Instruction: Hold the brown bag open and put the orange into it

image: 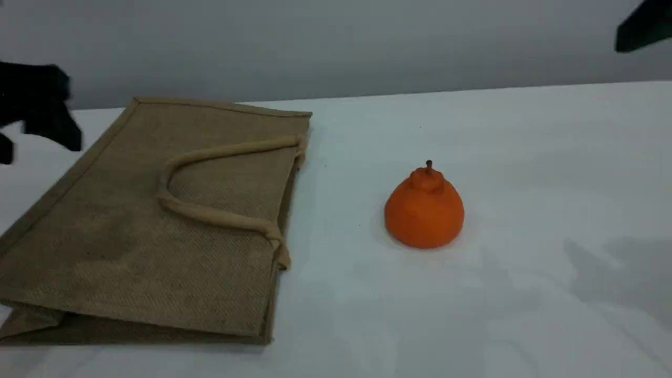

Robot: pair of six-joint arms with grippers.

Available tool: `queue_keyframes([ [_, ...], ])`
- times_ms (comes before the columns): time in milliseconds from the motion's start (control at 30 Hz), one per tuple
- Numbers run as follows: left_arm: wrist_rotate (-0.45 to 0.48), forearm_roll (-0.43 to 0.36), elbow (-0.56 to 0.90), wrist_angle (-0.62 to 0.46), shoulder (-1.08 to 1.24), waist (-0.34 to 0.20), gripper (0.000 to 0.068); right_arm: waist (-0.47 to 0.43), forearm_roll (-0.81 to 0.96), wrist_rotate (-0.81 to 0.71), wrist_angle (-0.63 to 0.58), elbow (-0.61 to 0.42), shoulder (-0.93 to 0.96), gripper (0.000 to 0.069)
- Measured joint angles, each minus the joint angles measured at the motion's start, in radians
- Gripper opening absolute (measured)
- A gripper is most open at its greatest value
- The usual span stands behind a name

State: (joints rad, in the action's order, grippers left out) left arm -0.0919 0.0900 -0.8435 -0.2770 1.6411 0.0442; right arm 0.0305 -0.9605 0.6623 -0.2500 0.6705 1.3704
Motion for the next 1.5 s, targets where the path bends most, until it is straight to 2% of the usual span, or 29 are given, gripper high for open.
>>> queue_keyframes([
  [133, 0.0, 0.0, -0.068, 0.0, 0.094, 0.045, 0.0575, 0.0, -0.011, 0.007, -0.009, 0.033, 0.05, 0.0509],
  [367, -0.027, 0.0, -0.186, 0.005, 0.239, 0.052, 0.0575, 0.0, -0.01, 0.03, -0.012, 0.037, 0.077, 0.0509],
  [633, -0.026, 0.015, -0.294, -0.009, 0.369, 0.109, 0.0556, 0.0, -0.01, 0.047, -0.012, 0.051, 0.077, 0.0509],
  [1133, -0.073, 0.015, -0.317, 0.004, 0.479, 0.11, 0.0536, 0.0, -0.034, 0.063, 0.004, 0.055, 0.076, 0.0509],
  [1300, -0.075, 0.015, -0.317, 0.004, 0.492, 0.11, 0.0442, 0.0, -0.044, 0.076, 0.005, 0.055, 0.076, 0.0509],
  [1367, -0.075, 0.015, -0.317, 0.009, 0.492, 0.11, 0.0372, 0.0, -0.044, 0.076, 0.006, 0.055, 0.076, 0.0509],
  [1500, -0.075, 0.016, -0.317, 0.026, 0.492, 0.11, 0.0176, 0.0, -0.044, 0.076, 0.006, 0.055, 0.076, 0.0509],
])
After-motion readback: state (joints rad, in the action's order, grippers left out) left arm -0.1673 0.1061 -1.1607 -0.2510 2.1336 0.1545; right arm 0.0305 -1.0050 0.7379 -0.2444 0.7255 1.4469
